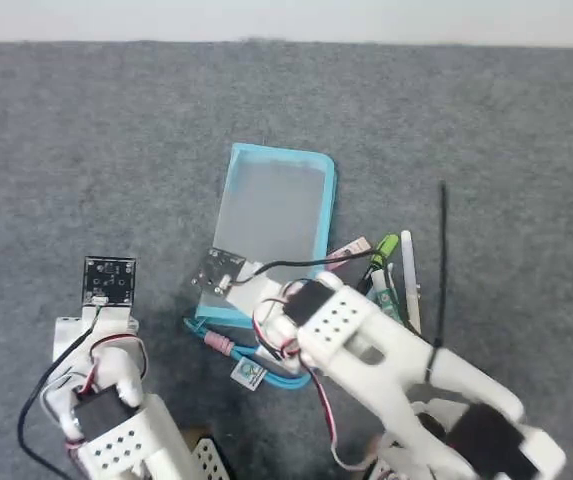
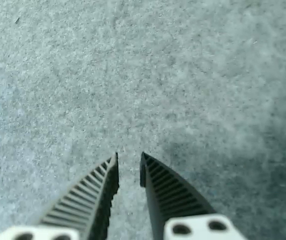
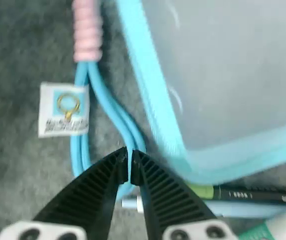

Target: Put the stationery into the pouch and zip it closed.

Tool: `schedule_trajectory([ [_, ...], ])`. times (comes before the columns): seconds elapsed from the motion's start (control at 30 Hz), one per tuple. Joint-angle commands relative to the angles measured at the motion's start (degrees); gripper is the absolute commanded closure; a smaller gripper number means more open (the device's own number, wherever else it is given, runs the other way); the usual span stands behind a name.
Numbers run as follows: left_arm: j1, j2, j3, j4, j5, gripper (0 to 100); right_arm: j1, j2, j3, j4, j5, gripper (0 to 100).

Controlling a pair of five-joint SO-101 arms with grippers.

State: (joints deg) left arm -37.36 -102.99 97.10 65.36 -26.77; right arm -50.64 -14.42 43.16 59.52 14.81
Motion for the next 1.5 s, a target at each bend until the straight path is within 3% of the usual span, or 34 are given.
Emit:
schedule_trajectory([
  [0.0,-0.2,0.0,-0.5,-1.9,-0.5,93,4.0,5.2,-5.5,-3.2,-2.4,98.9],
  [0.2,0.0,0.0,-0.5,-1.9,-0.5,93,13.6,13.8,-15.7,-3.2,-5.1,98.9],
  [0.5,0.0,0.0,-0.5,-1.9,-0.5,93,22.2,27.9,-32.1,-2.7,-5.3,98.9],
  [0.63,0.0,0.0,-0.5,-1.9,-0.5,93,24.3,29.1,-38.9,4.4,-5.1,99.1],
  [0.83,0.0,0.0,-0.5,-1.9,-0.5,93,20.4,16.7,-34.5,9.5,-5.1,99.1],
  [1.07,0.0,0.0,-0.5,-1.9,-0.5,93,9.0,0.0,-15.4,2.0,-1.1,98.9],
  [1.2,0.0,0.0,-0.5,-1.9,-0.5,93,4.1,0.0,-10.5,-2.3,1.0,98.7],
  [1.47,0.0,0.0,-0.5,-1.9,-0.5,93,1.3,7.1,-10.7,-8.1,1.0,76.1],
])
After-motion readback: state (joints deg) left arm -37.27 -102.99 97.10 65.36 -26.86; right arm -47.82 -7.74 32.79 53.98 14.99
